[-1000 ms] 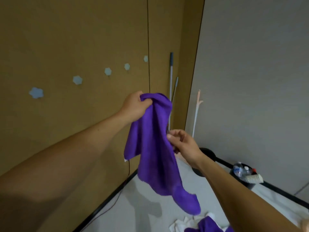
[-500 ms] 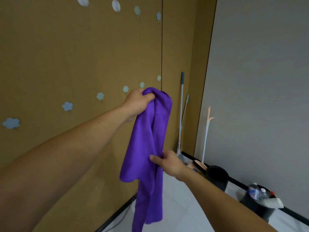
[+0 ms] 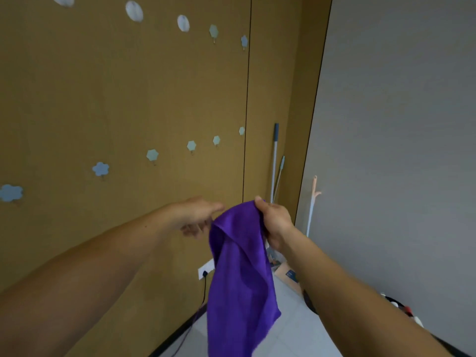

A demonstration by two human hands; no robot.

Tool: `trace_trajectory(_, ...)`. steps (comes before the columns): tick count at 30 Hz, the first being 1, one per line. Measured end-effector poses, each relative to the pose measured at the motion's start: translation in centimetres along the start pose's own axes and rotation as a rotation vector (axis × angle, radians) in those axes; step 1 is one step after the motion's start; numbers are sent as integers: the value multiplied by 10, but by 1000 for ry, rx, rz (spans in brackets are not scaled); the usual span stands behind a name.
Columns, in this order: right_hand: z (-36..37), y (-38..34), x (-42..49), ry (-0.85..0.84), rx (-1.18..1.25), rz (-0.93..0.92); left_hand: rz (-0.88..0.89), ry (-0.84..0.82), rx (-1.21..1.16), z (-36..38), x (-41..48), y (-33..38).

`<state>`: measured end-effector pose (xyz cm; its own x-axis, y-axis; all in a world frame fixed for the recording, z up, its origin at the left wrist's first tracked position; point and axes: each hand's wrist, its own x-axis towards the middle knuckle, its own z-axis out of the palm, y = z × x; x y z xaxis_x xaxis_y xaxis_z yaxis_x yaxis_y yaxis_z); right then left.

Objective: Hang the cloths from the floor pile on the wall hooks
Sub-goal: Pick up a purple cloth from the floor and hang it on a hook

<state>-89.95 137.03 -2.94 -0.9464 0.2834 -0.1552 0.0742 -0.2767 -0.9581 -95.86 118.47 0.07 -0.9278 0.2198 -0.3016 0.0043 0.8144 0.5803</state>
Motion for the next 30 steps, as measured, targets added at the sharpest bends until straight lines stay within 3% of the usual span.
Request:
trace_trajectory(3,3,0,6,60,33,38,-68,-522,-109,11,-7,-8)
trace_trajectory(6,10,1,10,70,48,41,-32,-634,-194,30,-7,-11)
trace_trajectory(10,11,-7,6,12,116,-11,176,-367,-644,49,-3,-4)
trace_trajectory(14,-6,-14,4,-121,100,-85,203,-203,-912,39,-1,9)
trace_trajectory(19,-41,-16,17,119,-181,-107,166,-14,-1081,4,7,15)
trace_trajectory(22,-70,-17,28,274,-282,-85,105,205,-1068,-21,13,4)
trace_trajectory(25,-90,-23,30,403,-202,-89,65,379,-947,-34,18,-15)
trace_trajectory(30,-101,-36,29,421,-127,-151,92,473,-785,-45,21,-39)
